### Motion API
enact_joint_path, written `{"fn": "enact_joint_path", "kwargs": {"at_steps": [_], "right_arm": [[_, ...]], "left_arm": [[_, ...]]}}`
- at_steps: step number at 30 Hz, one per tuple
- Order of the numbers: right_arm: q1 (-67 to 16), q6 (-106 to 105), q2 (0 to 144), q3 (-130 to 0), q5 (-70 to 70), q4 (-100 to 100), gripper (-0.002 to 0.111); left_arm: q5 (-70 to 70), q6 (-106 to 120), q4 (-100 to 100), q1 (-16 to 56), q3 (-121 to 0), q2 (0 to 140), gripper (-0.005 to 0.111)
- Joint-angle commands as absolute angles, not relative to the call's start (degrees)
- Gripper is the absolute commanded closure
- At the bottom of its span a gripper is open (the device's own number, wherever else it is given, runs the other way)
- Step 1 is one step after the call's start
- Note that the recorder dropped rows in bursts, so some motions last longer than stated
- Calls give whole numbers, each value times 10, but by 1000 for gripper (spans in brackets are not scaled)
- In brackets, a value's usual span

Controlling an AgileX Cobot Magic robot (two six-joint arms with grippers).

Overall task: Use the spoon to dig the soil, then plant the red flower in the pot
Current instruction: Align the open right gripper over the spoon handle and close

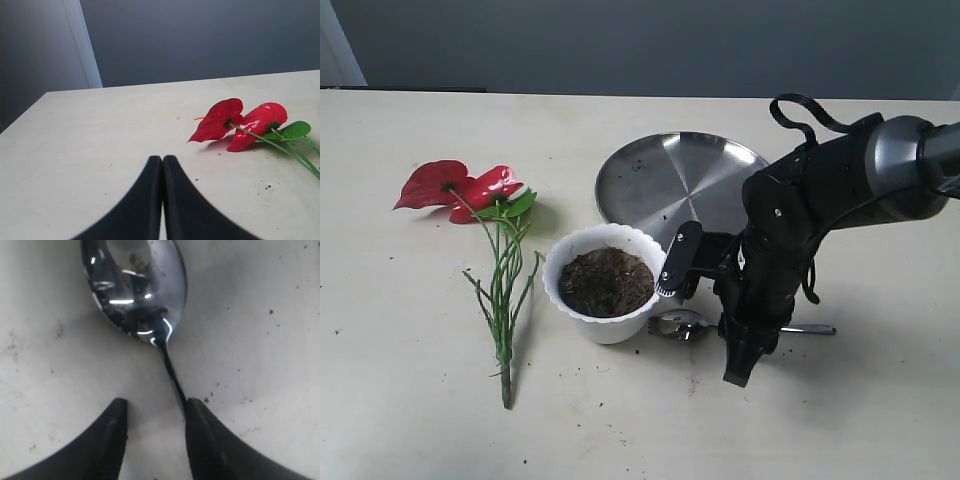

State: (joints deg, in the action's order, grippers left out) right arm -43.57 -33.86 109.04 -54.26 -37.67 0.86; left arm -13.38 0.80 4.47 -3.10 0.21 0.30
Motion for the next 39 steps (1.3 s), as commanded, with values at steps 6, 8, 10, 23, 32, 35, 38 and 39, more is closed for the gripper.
{"fn": "enact_joint_path", "kwargs": {"at_steps": [6,8,10,23,32,35,38,39], "right_arm": [[-435,-330,1091,-542,-346,-6,69],[-435,-328,1071,-547,-348,-6,69],[-435,-328,1058,-547,-340,-6,69],[-434,-328,1055,-547,-310,73,69],[-434,-330,1092,-545,-343,63,69],[-434,-330,1113,-545,-340,62,69],[-434,-330,1130,-545,-343,62,73],[-434,-330,1135,-545,-349,62,79]], "left_arm": [[-133,6,40,-27,0,0,106],[-133,6,40,-27,0,0,106],[-133,6,40,-27,0,0,106],[-133,6,40,-27,0,0,106],[-133,6,40,-27,0,0,106],[-133,6,40,-27,0,0,106],[-133,6,40,-27,0,0,106],[-133,6,40,-27,0,0,106]]}}
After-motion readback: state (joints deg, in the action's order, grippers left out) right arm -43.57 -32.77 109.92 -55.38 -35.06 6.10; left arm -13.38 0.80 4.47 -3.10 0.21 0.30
